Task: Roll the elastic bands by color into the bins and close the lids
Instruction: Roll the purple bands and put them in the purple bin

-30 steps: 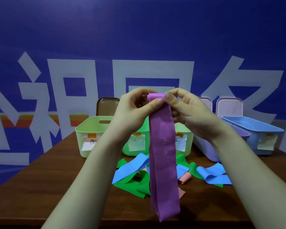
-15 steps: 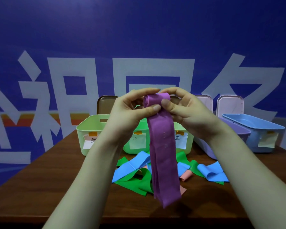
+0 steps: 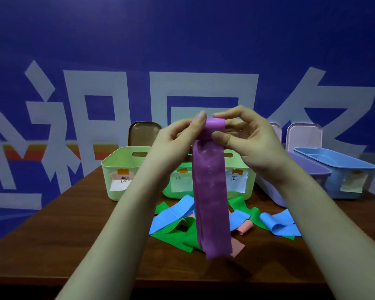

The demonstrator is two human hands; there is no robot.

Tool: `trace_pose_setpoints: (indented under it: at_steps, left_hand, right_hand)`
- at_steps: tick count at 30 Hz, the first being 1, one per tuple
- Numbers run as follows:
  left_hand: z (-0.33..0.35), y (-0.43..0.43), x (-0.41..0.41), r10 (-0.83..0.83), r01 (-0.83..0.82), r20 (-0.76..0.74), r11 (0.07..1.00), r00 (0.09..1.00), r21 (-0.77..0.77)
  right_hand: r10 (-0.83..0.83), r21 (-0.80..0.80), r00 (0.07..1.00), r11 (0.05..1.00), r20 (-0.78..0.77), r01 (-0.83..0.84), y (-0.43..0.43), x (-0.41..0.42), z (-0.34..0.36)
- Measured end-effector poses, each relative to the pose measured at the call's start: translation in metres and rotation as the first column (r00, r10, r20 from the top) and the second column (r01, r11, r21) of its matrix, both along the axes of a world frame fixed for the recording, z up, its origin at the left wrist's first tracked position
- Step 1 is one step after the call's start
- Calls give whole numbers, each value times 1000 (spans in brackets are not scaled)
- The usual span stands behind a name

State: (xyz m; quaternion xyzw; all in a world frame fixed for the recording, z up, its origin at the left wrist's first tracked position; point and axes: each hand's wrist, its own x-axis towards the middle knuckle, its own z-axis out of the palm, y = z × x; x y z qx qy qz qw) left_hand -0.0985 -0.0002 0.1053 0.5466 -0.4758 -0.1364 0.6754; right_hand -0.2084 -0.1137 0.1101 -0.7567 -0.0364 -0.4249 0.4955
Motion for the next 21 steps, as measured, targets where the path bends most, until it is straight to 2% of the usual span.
trace_pose_setpoints:
  at_steps: [7,11,16,21]
  left_hand:
    - [0,1,0,37,-36,-24,997,999,61]
    - [0,1,3,-12,18,-102,998,995,53]
    - [1,1,6,-70,76,-117,996,991,50]
    - [1,3,10,-130,131,-56,991,990,18]
  right_hand:
    - [-67,-41,997,997,39,69,-1,1,-2]
    - [-93,-98,994,990,59,98,-2,4,-6]
    - [-42,-78,996,996,74,48,-4,4,-6]
    - [40,-41,997,998,61,-37,-4,0,-4]
